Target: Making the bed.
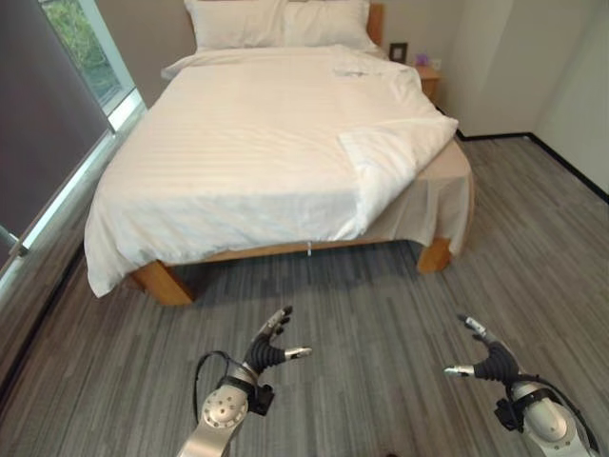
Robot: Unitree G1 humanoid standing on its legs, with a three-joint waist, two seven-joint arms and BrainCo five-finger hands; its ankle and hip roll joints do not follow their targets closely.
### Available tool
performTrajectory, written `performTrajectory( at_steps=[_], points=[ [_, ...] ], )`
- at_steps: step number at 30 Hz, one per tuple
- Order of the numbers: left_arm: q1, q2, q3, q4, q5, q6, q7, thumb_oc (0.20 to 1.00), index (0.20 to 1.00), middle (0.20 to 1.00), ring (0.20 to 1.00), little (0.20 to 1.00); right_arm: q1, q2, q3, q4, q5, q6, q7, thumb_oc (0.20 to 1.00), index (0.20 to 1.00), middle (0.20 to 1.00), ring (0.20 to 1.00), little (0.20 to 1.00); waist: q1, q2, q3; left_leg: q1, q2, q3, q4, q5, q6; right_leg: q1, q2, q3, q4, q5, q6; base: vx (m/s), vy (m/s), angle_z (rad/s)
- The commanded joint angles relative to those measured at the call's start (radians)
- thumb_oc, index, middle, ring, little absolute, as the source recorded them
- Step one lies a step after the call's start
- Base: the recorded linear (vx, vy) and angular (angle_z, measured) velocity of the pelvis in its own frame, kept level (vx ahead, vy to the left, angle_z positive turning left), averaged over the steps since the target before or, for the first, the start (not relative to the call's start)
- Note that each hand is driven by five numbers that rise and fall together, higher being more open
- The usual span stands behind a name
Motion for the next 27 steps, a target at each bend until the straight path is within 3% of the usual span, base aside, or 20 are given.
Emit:
performTrajectory(
  at_steps=[1, 7, 9, 10, 11, 12, 13, 15, 18, 21, 23, 24, 25, 26, 27],
  points=[
    [-0.041, 0.027, -0.002, -0.055, -0.032, -0.053, 0.014, 1.0, 1.0, 1.0, 1.0, 1.0, -0.054, -0.007, 0.009, -0.022, 0.036, -0.053, -0.032, 1.0, 1.0, 1.0, 1.0, 1.0, 0.009, -0.018, -0.008, -0.015, 0.071, -0.028, -0.019, 0.045, -0.078, 0.047, -0.123, 0.022, -0.038, 0.059, 0.129, 0.0, 0.014, -0.04],
    [-0.062, 0.043, -0.009, -0.08, -0.054, -0.053, 0.021, 1.0, 1.0, 1.0, 1.0, 1.0, -0.079, -0.001, 0.026, -0.017, 0.049, -0.049, -0.042, 1.0, 1.0, 1.0, 1.0, 1.0, 0.002, -0.016, 0.015, -0.008, 0.058, -0.017, -0.019, 0.031, -0.057, 0.009, -0.127, 0.071, -0.018, 0.069, 0.134, 0.0, 0.028, -0.21],
    [-0.077, 0.054, -0.013, -0.081, -0.067, -0.052, 0.025, 1.0, 1.0, 1.0, 1.0, 1.0, -0.103, 0.001, 0.039, -0.012, 0.051, -0.048, -0.044, 1.0, 1.0, 1.0, 1.0, 1.0, -0.003, -0.008, 0.042, -0.01, 0.057, -0.001, -0.019, 0.021, -0.043, -0.071, -0.145, 0.089, 0.113, 0.055, 0.146, -0.08, 0.063, -0.35],
    [-0.092, 0.057, -0.014, -0.074, -0.065, -0.053, 0.03, 1.0, 1.0, 1.0, 1.0, 1.0, -0.122, 0.0, 0.048, -0.01, 0.042, -0.048, -0.046, 1.0, 1.0, 1.0, 1.0, 1.0, 0.0, -0.001, 0.056, -0.013, 0.059, 0.018, -0.019, 0.017, -0.041, -0.131, -0.171, 0.072, 0.209, 0.055, 0.163, 0.06, 0.017, -0.53],
    [-0.099, 0.062, -0.014, -0.074, -0.062, -0.051, 0.035, 1.0, 1.0, 1.0, 1.0, 1.0, -0.139, -0.003, 0.051, -0.017, 0.027, -0.042, -0.05, 1.0, 1.0, 1.0, 1.0, 1.0, 0.005, 0.008, 0.062, 0.003, 0.064, 0.037, -0.019, -0.01, -0.053, -0.164, -0.224, 0.003, 0.261, 0.108, 0.192, 0.08, -0.004, -0.51],
    [-0.1, 0.062, -0.014, -0.073, -0.062, -0.051, 0.035, 1.0, 1.0, 1.0, 1.0, 1.0, -0.139, -0.002, 0.051, -0.017, 0.027, -0.042, -0.05, 1.0, 1.0, 1.0, 1.0, 1.0, 0.004, 0.008, 0.062, 0.002, 0.063, 0.037, -0.019, -0.009, -0.053, -0.165, -0.225, 0.003, 0.262, 0.108, 0.192, 0.16, -0.074, -0.43],
    [-0.101, 0.065, -0.013, -0.07, -0.066, -0.05, 0.031, 1.0, 1.0, 1.0, 1.0, 1.0, -0.143, 0.0, 0.051, -0.019, 0.031, -0.041, -0.051, 1.0, 1.0, 1.0, 1.0, 1.0, 0.01, 0.01, 0.062, 0.008, 0.067, 0.055, -0.019, -0.014, -0.059, -0.171, -0.244, -0.046, 0.242, 0.116, 0.192, 0.14, -0.111, -0.3],
    [-0.111, 0.07, -0.021, -0.071, -0.078, -0.049, 0.02, 1.0, 1.0, 1.0, 1.0, 1.0, -0.142, 0.003, 0.041, -0.026, 0.046, -0.039, -0.053, 1.0, 1.0, 1.0, 1.0, 1.0, -0.008, 0.01, 0.07, 0.002, 0.083, 0.063, -0.019, 0.004, -0.073, -0.168, -0.205, -0.06, 0.138, 0.12, 0.17, 0.17, -0.217, -0.32],
    [-0.132, 0.055, -0.033, -0.057, -0.083, -0.051, 0.03, 1.0, 1.0, 1.0, 1.0, 1.0, -0.126, 0.002, 0.029, -0.037, 0.049, -0.043, -0.075, 1.0, 1.0, 1.0, 1.0, 1.0, -0.037, 0.01, 0.079, 0.014, 0.109, 0.036, -0.019, 0.007, -0.096, -0.196, -0.162, 0.032, 0.056, 0.119, 0.16, 0.2, -0.236, 0.03],
    [-0.134, 0.03, -0.038, -0.035, -0.085, -0.055, 0.029, 1.0, 1.0, 1.0, 1.0, 1.0, -0.103, -0.001, 0.017, -0.056, 0.044, -0.048, -0.071, 1.0, 1.0, 1.0, 1.0, 1.0, -0.046, 0.017, 0.067, 0.063, 0.13, 0.035, -0.019, 0.013, -0.113, -0.159, -0.134, 0.053, 0.025, 0.113, 0.139, 0.23, -0.265, 0.65],
    [-0.135, 0.018, -0.043, -0.038, -0.11, -0.052, 0.022, 1.0, 1.0, 1.0, 1.0, 1.0, -0.111, -0.017, 0.021, -0.054, 0.062, -0.05, -0.072, 1.0, 1.0, 1.0, 1.0, 1.0, -0.04, 0.025, 0.074, 0.028, 0.168, 0.025, 0.137, 0.059, -0.125, -0.117, -0.095, 0.056, -0.003, 0.081, 0.099, 0.18, -0.422, -0.01],
    [-0.141, 0.009, -0.061, -0.046, -0.135, -0.049, 0.016, 1.0, 1.0, 1.0, 1.0, 1.0, -0.113, -0.036, 0.028, -0.064, 0.085, -0.056, -0.068, 1.0, 1.0, 1.0, 1.0, 1.0, -0.024, 0.017, 0.105, -0.085, 0.229, -0.02, 0.397, 0.167, -0.128, -0.054, -0.06, 0.046, -0.029, 0.046, 0.048, 0.1, -0.424, -0.29],
    [-0.142, 0.009, -0.061, -0.045, -0.136, -0.049, 0.016, 1.0, 1.0, 1.0, 1.0, 1.0, -0.113, -0.037, 0.027, -0.064, 0.085, -0.056, -0.067, 1.0, 1.0, 1.0, 1.0, 1.0, -0.027, 0.02, 0.105, -0.093, 0.234, -0.026, 0.407, 0.164, -0.131, -0.054, -0.057, 0.043, -0.029, 0.045, 0.046, 0.16, -0.582, -0.25],
    [-0.168, 0.006, -0.084, -0.058, -0.145, -0.046, 0.017, 1.0, 1.0, 1.0, 1.0, 1.0, -0.126, -0.065, 0.036, -0.077, 0.09, -0.056, -0.067, 1.0, 1.0, 1.0, 1.0, 1.0, -0.009, -0.003, 0.148, -0.179, 0.253, -0.047, 0.572, 0.229, -0.135, -0.003, -0.045, 0.034, -0.037, 0.011, 0.014, 0.08, -0.267, -0.31],
    [-0.169, 0.006, -0.084, -0.057, -0.145, -0.046, 0.017, 1.0, 1.0, 1.0, 1.0, 1.0, -0.127, -0.065, 0.036, -0.077, 0.09, -0.056, -0.067, 1.0, 1.0, 1.0, 1.0, 1.0, -0.01, -0.001, 0.149, -0.183, 0.256, -0.051, 0.579, 0.227, -0.136, -0.003, -0.043, 0.032, -0.036, 0.011, 0.013, 0.15, -0.357, -0.37]
  ],
)
